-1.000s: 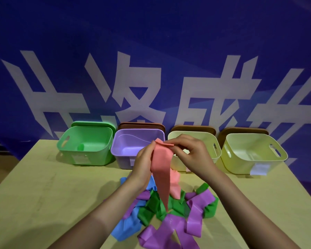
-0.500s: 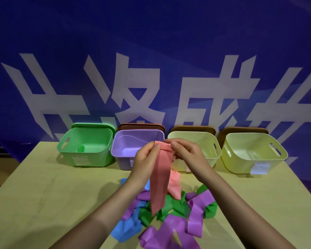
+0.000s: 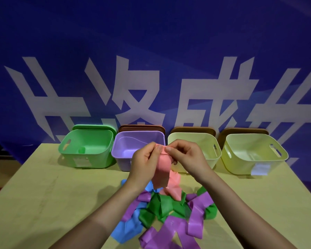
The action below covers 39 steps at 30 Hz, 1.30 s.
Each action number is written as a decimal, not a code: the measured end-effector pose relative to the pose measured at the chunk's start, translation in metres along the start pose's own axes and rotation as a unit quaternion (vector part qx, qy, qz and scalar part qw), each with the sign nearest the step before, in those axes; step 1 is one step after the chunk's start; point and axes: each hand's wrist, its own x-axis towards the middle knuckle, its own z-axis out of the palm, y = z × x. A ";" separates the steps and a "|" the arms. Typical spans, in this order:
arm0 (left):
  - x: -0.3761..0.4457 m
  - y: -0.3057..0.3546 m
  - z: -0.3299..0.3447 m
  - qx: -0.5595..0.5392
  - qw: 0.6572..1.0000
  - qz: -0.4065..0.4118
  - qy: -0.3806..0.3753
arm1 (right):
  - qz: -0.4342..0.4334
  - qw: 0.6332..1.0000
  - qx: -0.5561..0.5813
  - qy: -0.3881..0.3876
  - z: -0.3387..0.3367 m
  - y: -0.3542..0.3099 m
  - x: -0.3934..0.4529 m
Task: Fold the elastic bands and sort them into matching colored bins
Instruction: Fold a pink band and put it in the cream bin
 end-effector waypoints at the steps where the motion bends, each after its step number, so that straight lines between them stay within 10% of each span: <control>1: 0.000 0.002 0.000 0.003 1.000 0.005 0.002 | -0.003 1.000 0.002 0.006 0.001 0.000 0.000; 11: 0.000 0.004 -0.001 -0.225 0.947 -0.230 -0.014 | -0.033 0.998 -0.012 0.045 0.006 0.003 0.005; 33: -0.002 -0.010 -0.007 -0.336 0.869 -0.363 -0.015 | -0.179 0.949 -0.252 -0.055 -0.009 0.024 0.005; 39: -0.006 -0.021 -0.008 -0.292 0.897 -0.333 -0.006 | -0.153 0.942 -0.272 -0.122 -0.013 0.022 0.006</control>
